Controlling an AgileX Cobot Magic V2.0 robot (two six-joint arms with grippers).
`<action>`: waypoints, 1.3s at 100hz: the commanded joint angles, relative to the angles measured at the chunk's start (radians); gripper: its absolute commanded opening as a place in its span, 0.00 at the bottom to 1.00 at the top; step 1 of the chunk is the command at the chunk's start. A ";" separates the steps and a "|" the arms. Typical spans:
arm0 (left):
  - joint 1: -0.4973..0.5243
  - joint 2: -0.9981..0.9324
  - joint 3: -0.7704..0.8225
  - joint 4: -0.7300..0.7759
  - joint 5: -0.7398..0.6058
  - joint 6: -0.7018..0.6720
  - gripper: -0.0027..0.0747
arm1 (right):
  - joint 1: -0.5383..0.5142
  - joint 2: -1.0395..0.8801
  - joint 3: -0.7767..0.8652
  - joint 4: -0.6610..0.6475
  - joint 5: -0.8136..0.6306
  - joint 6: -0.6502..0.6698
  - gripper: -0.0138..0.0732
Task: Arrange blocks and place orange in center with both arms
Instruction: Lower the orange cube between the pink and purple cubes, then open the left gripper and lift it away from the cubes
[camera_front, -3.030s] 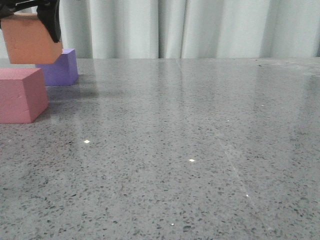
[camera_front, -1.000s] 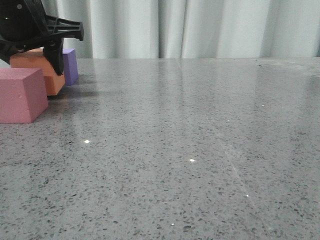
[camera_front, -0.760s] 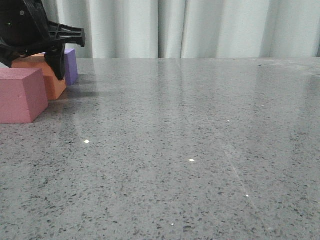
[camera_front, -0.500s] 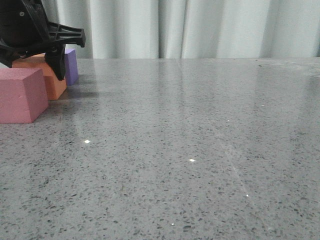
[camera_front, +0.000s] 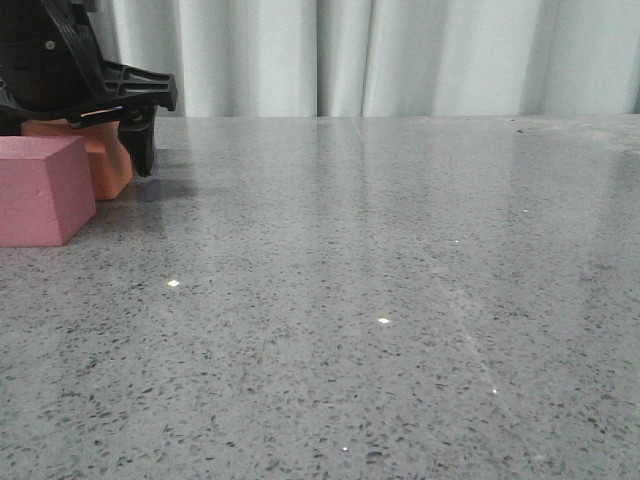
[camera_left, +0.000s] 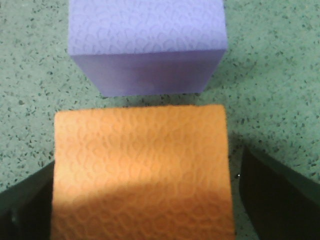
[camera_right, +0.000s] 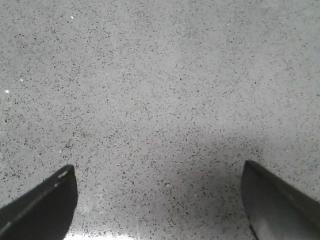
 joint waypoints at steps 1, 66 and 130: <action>0.002 -0.052 -0.026 0.001 -0.034 0.007 0.83 | -0.008 -0.005 -0.021 -0.006 -0.058 -0.011 0.91; 0.002 -0.220 -0.166 -0.087 0.123 0.134 0.82 | -0.008 -0.005 -0.021 -0.006 -0.065 -0.011 0.91; 0.208 -0.583 0.003 -0.093 0.124 0.234 0.82 | -0.008 -0.005 -0.021 -0.006 -0.065 -0.011 0.91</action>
